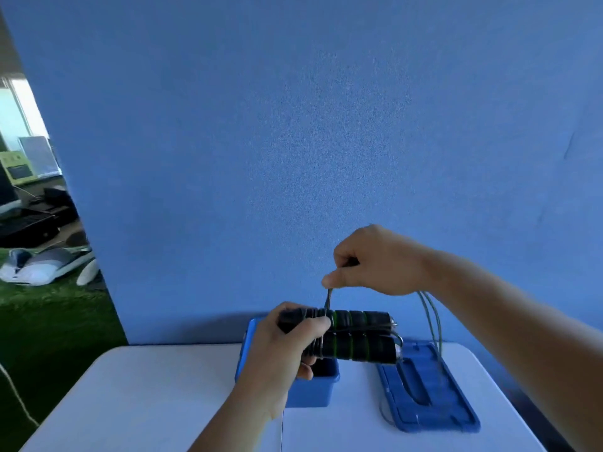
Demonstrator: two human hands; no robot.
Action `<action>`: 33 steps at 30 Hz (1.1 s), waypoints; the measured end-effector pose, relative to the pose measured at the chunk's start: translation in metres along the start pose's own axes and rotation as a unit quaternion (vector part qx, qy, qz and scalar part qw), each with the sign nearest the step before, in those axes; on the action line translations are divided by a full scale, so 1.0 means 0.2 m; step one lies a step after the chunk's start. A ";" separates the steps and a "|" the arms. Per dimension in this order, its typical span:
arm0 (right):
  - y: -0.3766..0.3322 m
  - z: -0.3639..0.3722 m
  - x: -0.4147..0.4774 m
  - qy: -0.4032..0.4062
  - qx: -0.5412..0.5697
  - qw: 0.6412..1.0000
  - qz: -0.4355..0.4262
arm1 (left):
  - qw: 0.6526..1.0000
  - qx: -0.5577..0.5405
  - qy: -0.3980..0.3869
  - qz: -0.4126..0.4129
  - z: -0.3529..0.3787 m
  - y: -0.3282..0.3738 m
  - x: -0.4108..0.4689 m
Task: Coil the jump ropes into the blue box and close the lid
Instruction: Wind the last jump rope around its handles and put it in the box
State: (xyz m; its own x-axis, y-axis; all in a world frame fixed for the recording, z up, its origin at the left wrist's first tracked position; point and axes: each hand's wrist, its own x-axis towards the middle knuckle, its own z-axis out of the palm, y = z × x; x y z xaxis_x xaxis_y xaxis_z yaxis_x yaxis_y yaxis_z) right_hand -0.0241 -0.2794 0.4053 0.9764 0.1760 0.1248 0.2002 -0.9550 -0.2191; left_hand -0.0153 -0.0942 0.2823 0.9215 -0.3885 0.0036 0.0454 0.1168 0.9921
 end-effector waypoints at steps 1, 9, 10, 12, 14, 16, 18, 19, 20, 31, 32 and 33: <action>-0.02 0.00 -0.02 0.009 0.003 1.000 0.005 | 1.000 -0.002 0.007 -0.003 0.00 0.00 0.01; -0.13 0.21 -0.22 0.043 0.221 0.971 0.085 | 0.996 -0.039 0.073 -0.029 0.01 -0.04 0.08; -0.14 0.24 -0.25 0.044 0.246 0.964 0.090 | 0.995 -0.043 0.079 -0.030 0.01 -0.04 0.09; -0.15 0.32 -0.29 0.057 0.270 0.957 0.089 | 0.995 -0.051 0.085 -0.028 0.01 -0.05 0.10; -0.16 0.39 -0.32 0.075 0.304 0.946 0.089 | 0.994 -0.055 0.085 -0.028 0.02 -0.05 0.12; -0.17 0.46 -0.34 0.091 0.343 0.930 0.093 | 0.994 -0.055 0.088 -0.030 0.02 -0.06 0.12; -0.17 0.52 -0.36 0.109 0.360 0.923 0.085 | 0.994 -0.057 0.087 -0.032 0.03 -0.06 0.12; -0.17 0.55 -0.36 0.119 0.366 0.919 0.081 | 0.994 -0.062 0.085 -0.035 0.04 -0.07 0.11; -0.17 0.58 -0.37 0.129 0.373 0.915 0.081 | 0.993 -0.071 0.084 -0.040 0.04 -0.07 0.11; -0.18 0.81 -0.43 0.127 0.420 0.895 0.077 | 0.987 -0.109 0.104 -0.053 0.08 -0.05 0.07; -0.17 0.81 -0.43 0.118 0.430 0.892 0.071 | 0.987 -0.110 0.103 -0.055 0.09 -0.04 0.06; -0.15 0.82 -0.42 0.106 0.439 0.890 0.065 | 0.987 -0.113 0.099 -0.058 0.09 -0.03 0.05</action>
State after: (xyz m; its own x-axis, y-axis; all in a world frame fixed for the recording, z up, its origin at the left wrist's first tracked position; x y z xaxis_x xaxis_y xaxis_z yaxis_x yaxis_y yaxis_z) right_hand -0.0997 -0.2258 0.2431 0.9775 -0.0609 0.2020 0.1624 -0.3937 -0.9048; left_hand -0.0127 -0.1162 0.2778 0.9615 -0.2275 -0.1541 0.2183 0.2916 0.9313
